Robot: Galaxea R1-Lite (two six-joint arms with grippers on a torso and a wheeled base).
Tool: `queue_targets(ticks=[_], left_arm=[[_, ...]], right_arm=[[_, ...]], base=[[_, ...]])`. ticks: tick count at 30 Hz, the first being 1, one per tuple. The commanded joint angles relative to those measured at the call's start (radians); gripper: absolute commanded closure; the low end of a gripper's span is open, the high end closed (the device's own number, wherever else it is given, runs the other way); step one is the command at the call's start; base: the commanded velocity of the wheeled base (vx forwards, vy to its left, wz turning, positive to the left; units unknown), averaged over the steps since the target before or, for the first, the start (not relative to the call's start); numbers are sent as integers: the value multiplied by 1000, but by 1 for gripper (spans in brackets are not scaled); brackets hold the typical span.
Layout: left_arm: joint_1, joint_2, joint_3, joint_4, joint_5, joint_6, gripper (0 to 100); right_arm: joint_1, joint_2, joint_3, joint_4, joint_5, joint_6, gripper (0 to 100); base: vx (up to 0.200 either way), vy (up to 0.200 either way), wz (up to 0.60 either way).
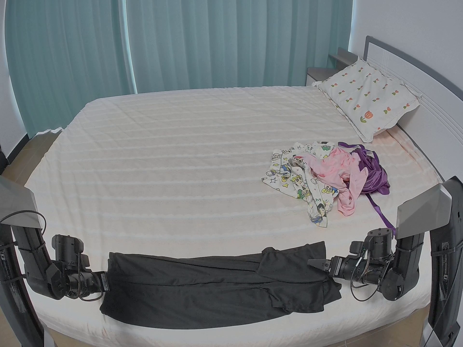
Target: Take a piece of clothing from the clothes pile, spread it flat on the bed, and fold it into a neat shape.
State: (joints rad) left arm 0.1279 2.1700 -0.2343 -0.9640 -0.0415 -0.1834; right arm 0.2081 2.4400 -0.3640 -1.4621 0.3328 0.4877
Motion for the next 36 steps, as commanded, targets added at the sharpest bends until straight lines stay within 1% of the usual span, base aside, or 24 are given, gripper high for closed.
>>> queue_targets(ticks=[1,6,7,11,13,14,16,20,21,22,24,26,34,36], left_arm=[[7,-35,-25,-15,-11,-25,0],[7,-22,-59,-21,-106,-111,0],[7,-13,-65,-21,-127,-120,0],[6,30,-88,-27,-159,-130,0],[3,47,-97,-36,-167,-143,0],[-1,74,-119,-58,-167,-168,0],[-5,93,-129,-88,-166,-182,0],[-8,129,-137,-130,-152,-179,0],[-13,152,-143,-157,-127,-176,0],[-13,154,-143,-159,-124,-176,100],[-13,179,-134,-182,-86,-172,100],[-11,175,-126,-177,-64,-162,100],[-5,140,-82,-174,-54,-123,100],[1,128,-66,-168,-54,-100,100]], right_arm=[[1,1,0,-1,0,0,0],[1,2,0,0,0,0,0],[1,2,-1,-1,0,0,0],[1,2,-3,0,0,0,0],[1,2,-3,0,0,0,0],[1,2,-3,0,2,0,0],[2,4,-4,0,2,0,0],[2,14,-7,-1,0,0,0],[2,14,-7,-1,0,0,0],[2,14,-7,-1,0,0,0],[2,14,-7,-1,0,0,0],[1,14,-7,-1,0,0,0],[1,13,-6,-1,0,0,0],[1,11,-4,-1,2,0,0]], base=[[0,0,0],[0,0,0],[0,0,0],[0,0,0],[0,0,0],[0,0,0],[0,0,0],[0,0,0],[0,0,0],[0,0,0],[0,0,0],[0,0,0],[0,0,0],[0,0,0]])
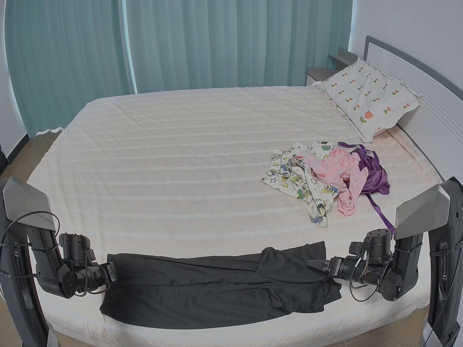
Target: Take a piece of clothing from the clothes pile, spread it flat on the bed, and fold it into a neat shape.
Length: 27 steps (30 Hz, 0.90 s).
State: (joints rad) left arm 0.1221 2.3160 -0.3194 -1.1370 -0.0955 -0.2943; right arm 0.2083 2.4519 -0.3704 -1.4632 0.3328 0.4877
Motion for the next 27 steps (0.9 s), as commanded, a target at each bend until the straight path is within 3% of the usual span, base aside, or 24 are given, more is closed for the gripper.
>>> queue_targets(ticks=[1,12,13,22,27], left_arm=[[8,-18,20,5,0,14,100],[30,-6,43,6,0,56,100],[30,-6,43,6,0,60,0],[74,-66,31,-6,-26,37,0],[97,-179,17,29,-125,-5,0]], right_arm=[[0,-1,2,0,0,0,0],[0,2,5,-12,0,0,0],[0,2,5,-14,0,0,0],[-4,-8,2,-14,2,0,0],[-1,-2,2,-14,2,2,0]], base=[[0,0,0],[0,0,0],[0,0,0],[0,0,0],[0,0,0]])
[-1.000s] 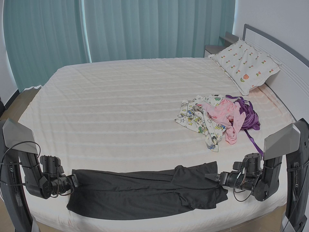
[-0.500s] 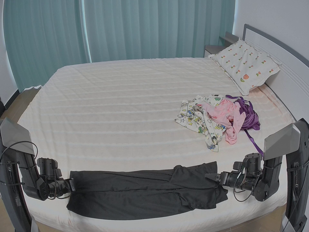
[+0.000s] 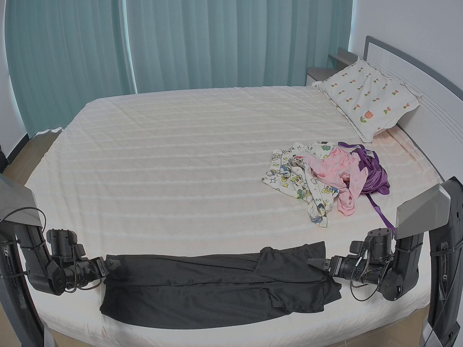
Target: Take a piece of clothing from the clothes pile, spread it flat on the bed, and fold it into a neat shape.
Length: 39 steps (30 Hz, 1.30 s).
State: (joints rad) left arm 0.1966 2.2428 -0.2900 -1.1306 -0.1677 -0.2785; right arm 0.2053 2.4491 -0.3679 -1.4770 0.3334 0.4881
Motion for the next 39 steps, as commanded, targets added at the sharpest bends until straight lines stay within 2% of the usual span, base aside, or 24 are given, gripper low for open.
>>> queue_targets(ticks=[1,4,8,10,13,16,20,24,36,37,39], left_arm=[[18,-124,-29,54,-58,-22,0],[17,-135,-109,129,-61,-59,0],[-20,-124,-225,221,-66,-186,0],[-25,-120,-245,252,-73,-194,0],[-32,-52,-290,285,-121,-194,0],[-36,21,-291,267,-119,-169,0],[-34,98,-276,184,-98,-82,0],[-37,118,-255,129,-62,-67,0],[-39,121,-238,124,-41,-41,0],[-39,123,-242,124,-41,-41,100],[-40,123,-247,126,-42,-44,100]], right_arm=[[2,-1,1,0,1,1,0],[2,-1,3,0,1,1,0],[0,5,-3,0,1,1,0],[0,7,-3,0,1,0,0],[0,7,-3,0,-1,0,0],[-1,8,-3,0,-1,1,0],[-3,16,-5,0,-2,0,0],[-1,21,-6,0,-2,0,0],[-6,22,-23,0,-2,1,0],[-9,21,-29,1,-2,1,0],[-17,22,-46,3,-2,4,0]], base=[[0,0,0],[0,0,0],[0,0,0],[0,0,0],[0,0,0],[0,0,0],[0,0,0],[0,0,0],[0,0,0],[0,0,0],[0,0,0]])
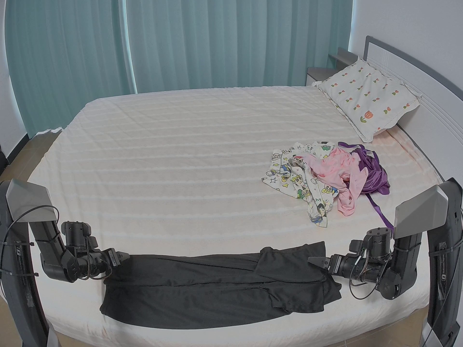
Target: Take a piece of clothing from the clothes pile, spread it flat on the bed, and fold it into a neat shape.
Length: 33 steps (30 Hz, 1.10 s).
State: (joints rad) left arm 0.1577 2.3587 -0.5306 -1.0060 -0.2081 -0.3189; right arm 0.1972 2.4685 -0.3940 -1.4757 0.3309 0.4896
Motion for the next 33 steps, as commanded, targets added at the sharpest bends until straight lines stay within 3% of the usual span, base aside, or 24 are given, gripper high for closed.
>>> queue_targets(ticks=[1,10,11,16,17,29,33], left_arm=[[-1,7,-6,0,-2,-3,100],[0,7,3,0,-4,-12,100],[0,7,3,-2,-5,-14,100],[0,10,9,-28,-5,-23,100],[-1,10,9,-29,-5,-25,100],[-1,16,8,-39,-1,-40,100],[0,8,-6,-60,1,-138,100]], right_arm=[[-13,1,-31,8,0,7,0],[-22,35,-152,103,0,17,0],[-13,38,-224,175,-3,34,0],[-2,61,-304,253,-9,41,0],[-2,61,-307,253,-10,41,100],[-2,63,-342,241,-16,109,100],[-9,63,-358,160,-21,175,100]], base=[[0,0,0],[0,0,0],[0,0,0],[0,0,0],[0,0,0],[0,0,0],[0,0,0]])
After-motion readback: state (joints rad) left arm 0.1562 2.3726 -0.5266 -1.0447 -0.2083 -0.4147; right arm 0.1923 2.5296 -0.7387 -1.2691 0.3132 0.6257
